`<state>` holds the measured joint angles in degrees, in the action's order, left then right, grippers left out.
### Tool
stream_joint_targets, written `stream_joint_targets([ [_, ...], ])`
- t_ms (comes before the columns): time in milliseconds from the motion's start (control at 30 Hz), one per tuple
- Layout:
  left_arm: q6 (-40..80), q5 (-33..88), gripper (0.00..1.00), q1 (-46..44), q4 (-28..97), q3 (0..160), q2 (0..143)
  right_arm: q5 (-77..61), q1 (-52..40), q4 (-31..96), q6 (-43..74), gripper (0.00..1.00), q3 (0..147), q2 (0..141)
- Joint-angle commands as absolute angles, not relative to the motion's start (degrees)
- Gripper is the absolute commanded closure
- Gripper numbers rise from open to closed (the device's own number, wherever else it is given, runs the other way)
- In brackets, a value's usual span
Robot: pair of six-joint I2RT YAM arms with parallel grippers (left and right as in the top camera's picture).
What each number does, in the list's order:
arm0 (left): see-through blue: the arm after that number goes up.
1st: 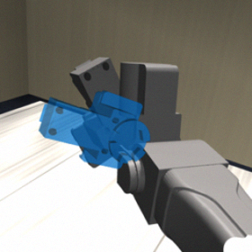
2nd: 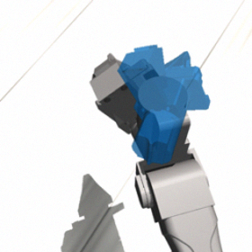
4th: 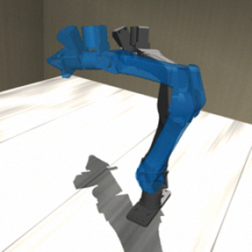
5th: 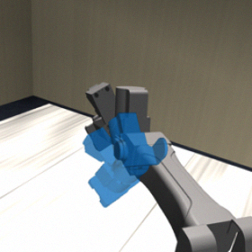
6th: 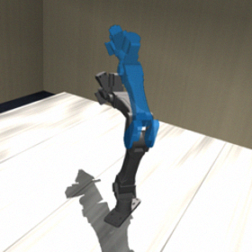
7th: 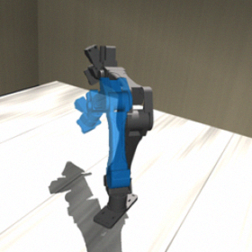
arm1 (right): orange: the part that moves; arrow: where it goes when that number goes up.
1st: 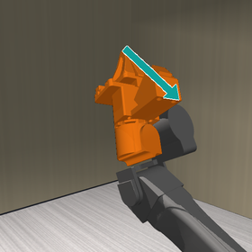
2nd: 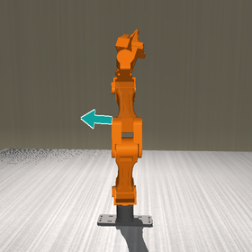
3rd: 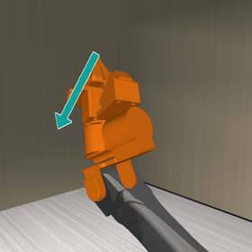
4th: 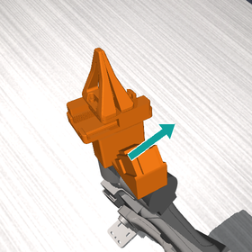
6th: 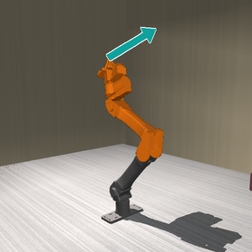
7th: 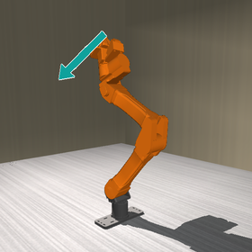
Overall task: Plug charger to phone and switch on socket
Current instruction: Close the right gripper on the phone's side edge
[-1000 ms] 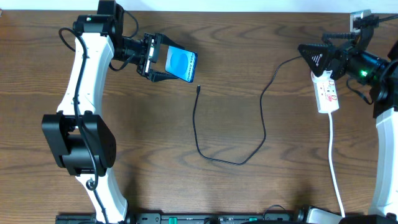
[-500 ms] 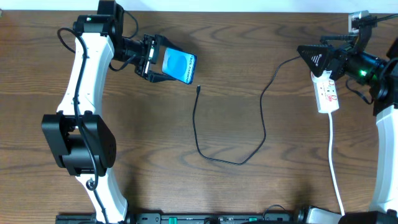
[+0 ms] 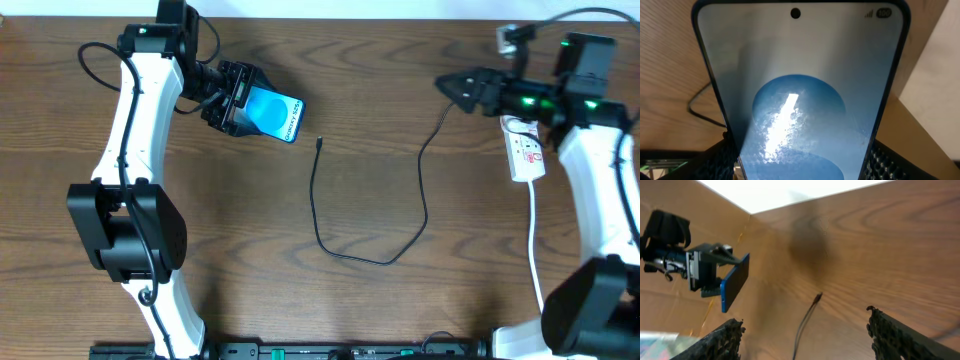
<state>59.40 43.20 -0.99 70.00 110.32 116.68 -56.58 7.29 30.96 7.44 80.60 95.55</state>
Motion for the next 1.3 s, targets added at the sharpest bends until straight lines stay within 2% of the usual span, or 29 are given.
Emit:
stream_joint_targets([
  [0,62.0,37.4,0.33,-1.7,69.8,110.4,115.9,-57.3,2.9,26.3,14.7,0.21,81.4,98.8],
  [233,65.1,30.5,0.33,-4.8,67.8,110.4,115.9,-56.2,-3.4,18.5,22.7,0.31,81.4,104.2],
  [433,67.9,27.3,0.33,-7.4,66.1,110.4,115.9,-52.8,-9.0,14.7,24.0,0.30,81.4,106.1],
  [800,70.8,27.6,0.33,-9.4,65.0,110.4,115.9,-46.4,-18.1,13.0,28.6,0.29,81.3,106.2],
  [867,70.9,28.0,0.33,-9.7,65.0,110.4,115.9,-46.0,-19.4,12.3,29.1,0.33,81.3,106.2],
  [1267,72.9,31.8,0.33,-10.1,65.0,110.4,115.9,-41.1,-23.6,13.0,34.5,0.41,81.2,106.5],
])
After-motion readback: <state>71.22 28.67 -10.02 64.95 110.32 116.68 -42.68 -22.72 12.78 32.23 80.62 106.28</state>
